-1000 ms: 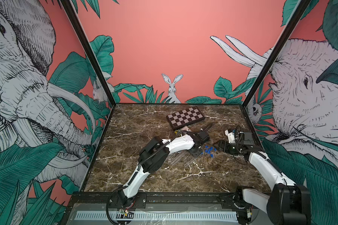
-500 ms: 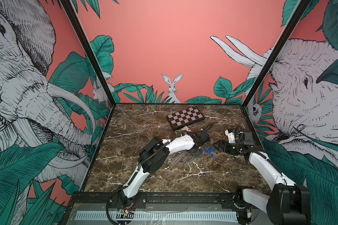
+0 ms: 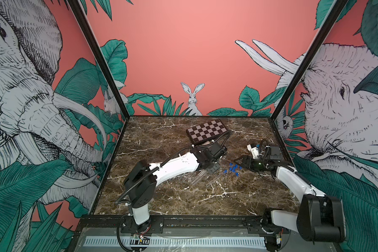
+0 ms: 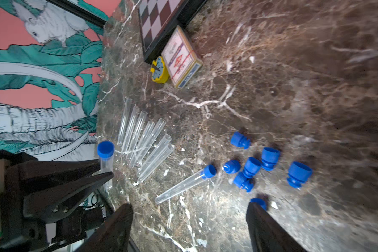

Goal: Remove stoppers from test tubes
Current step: Pick up the test tube at the center of the board, then open the stopper on the test tube.

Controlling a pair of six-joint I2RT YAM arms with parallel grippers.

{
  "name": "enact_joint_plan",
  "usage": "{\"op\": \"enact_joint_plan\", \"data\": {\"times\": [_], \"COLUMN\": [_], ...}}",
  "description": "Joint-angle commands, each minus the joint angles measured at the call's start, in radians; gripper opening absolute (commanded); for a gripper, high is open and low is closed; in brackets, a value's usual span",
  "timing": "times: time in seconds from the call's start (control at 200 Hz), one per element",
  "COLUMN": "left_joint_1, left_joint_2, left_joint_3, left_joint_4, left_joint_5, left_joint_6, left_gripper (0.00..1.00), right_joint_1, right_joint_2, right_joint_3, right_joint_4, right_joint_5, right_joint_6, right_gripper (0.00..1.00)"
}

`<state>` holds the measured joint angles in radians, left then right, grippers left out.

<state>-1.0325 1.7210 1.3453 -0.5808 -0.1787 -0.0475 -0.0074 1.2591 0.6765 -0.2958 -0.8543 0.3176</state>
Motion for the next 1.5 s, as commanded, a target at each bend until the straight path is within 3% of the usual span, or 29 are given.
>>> {"op": "enact_joint_plan", "data": {"times": [0.0,0.185,0.465,0.64,1.495], "left_joint_1": [-0.011,-0.012,-0.016,-0.017,-0.034], "left_joint_2": [-0.092,-0.17,-0.171,-0.167,-0.13], "left_joint_3": [-0.097,-0.188,-0.184,-0.187,-0.142], "left_joint_4": [0.056,0.099,0.079,0.085,0.082], "left_joint_5": [-0.01,0.0,0.008,0.009,0.004], "left_joint_6": [0.031,0.032,0.024,0.023,0.036], "left_gripper": [0.1,0.11,0.11,0.11,0.1], "right_joint_1": [0.047,0.162,0.241,0.253,0.339], "right_joint_2": [0.014,0.062,0.138,0.151,0.228], "right_joint_3": [0.032,0.076,0.096,0.07,0.046], "right_joint_4": [0.079,0.144,0.237,0.354,0.434], "right_joint_5": [-0.11,-0.12,-0.12,-0.184,-0.179], "right_joint_6": [0.038,0.085,0.15,0.228,0.26], "right_gripper": [0.8,0.79,0.69,0.66,0.46]}}
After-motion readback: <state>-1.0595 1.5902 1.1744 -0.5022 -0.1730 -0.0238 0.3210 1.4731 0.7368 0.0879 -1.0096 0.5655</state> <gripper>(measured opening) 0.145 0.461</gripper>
